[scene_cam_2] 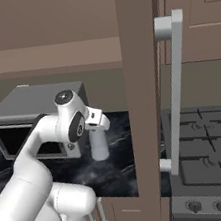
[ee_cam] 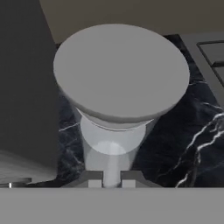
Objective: There is a tray on the dining counter. Grab the cup, mug, and pitcher and place them on the tray. The pitcher may be placed next to the tray if it cannot fit the tray.
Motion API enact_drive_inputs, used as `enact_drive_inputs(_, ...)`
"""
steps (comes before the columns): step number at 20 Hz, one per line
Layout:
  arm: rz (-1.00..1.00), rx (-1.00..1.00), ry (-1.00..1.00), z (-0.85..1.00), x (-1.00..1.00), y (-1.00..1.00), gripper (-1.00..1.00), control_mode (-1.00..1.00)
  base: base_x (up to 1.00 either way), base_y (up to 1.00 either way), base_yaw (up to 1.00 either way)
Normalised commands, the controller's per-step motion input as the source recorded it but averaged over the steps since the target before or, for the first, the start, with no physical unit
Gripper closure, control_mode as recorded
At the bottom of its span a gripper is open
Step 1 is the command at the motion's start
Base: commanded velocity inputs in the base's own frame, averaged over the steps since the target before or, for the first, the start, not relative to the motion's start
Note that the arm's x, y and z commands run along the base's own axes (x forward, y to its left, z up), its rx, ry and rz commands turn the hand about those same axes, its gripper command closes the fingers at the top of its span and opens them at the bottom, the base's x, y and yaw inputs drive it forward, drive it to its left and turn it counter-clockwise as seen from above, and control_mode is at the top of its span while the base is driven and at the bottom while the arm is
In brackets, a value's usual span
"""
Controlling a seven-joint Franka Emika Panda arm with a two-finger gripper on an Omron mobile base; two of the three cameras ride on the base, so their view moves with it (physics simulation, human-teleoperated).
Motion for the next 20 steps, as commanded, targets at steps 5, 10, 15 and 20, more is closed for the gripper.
enact_drive_inputs(5,0.0,0.0,-0.02,0.16,-0.42,-0.06,1.0,-1.0,0.0,0.0,0.0)
enact_drive_inputs(10,0.0,0.0,-0.08,0.16,-0.4,-0.01,1.0,-1.0,0.0,0.0,0.0)
enact_drive_inputs(15,0.0,0.0,-0.08,0.18,-0.26,0.0,1.0,-1.0,0.0,0.0,0.0)
enact_drive_inputs(20,0.0,0.0,-0.06,0.43,-0.23,0.0,1.0,-1.0,0.0,0.0,0.0)
